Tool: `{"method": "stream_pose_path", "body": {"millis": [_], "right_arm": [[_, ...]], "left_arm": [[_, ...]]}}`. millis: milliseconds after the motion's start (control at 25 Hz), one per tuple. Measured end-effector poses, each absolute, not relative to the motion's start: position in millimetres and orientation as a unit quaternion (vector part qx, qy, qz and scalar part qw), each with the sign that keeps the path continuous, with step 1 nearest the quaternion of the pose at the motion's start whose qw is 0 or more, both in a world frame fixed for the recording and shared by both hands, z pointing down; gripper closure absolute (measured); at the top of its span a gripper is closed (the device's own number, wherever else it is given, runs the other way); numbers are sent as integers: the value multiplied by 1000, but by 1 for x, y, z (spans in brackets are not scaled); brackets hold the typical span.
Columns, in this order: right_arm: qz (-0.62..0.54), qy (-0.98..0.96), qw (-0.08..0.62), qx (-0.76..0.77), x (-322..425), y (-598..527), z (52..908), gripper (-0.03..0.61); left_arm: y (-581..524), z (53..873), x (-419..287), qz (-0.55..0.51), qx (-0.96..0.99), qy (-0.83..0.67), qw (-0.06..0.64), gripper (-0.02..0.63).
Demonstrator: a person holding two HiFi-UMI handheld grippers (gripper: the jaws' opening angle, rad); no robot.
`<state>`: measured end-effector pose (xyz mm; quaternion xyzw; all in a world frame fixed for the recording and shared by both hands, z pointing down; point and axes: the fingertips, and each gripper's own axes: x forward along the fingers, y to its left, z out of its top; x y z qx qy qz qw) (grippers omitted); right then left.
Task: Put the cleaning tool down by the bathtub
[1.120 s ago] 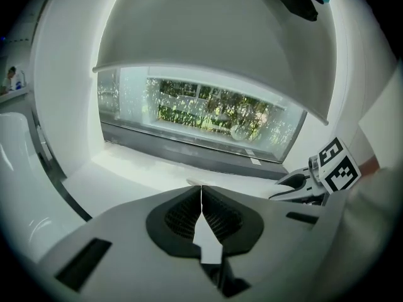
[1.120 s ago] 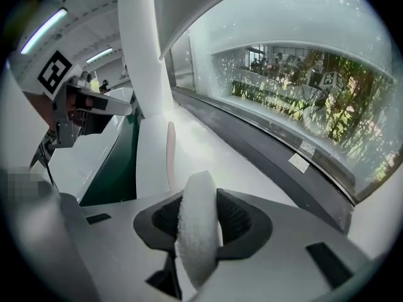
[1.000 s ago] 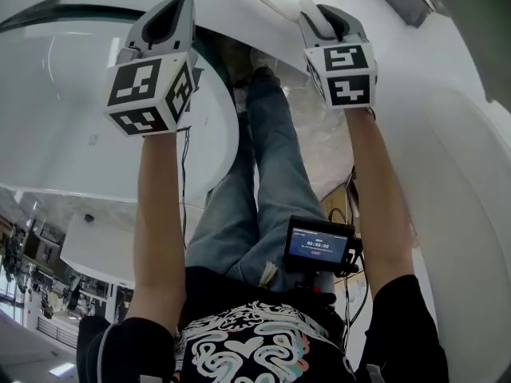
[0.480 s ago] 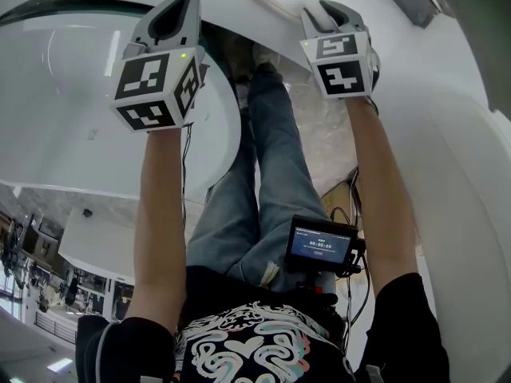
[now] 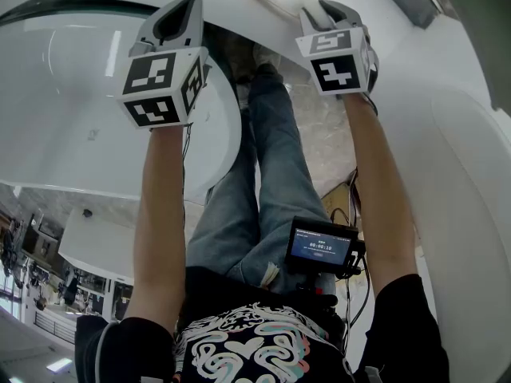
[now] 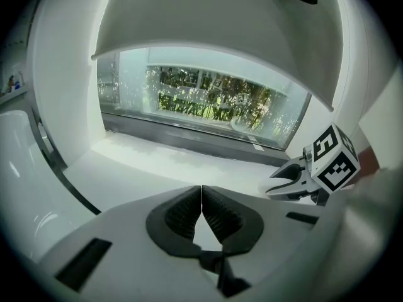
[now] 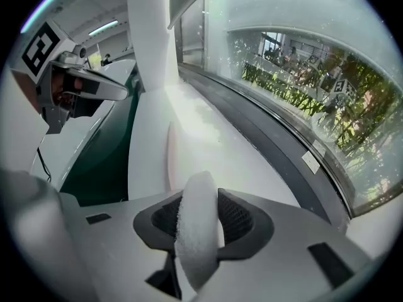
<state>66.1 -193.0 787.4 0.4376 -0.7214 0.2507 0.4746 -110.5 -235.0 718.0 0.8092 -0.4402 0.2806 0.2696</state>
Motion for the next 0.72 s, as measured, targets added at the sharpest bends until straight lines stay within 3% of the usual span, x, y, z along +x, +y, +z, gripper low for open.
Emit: {"method": "stream_pose_path", "body": {"millis": [720], "right_arm": [[241,-727,505,397,54,-185,790,410]], "left_arm": [[-229,716,-114,269,812,-439,276,597]]}}
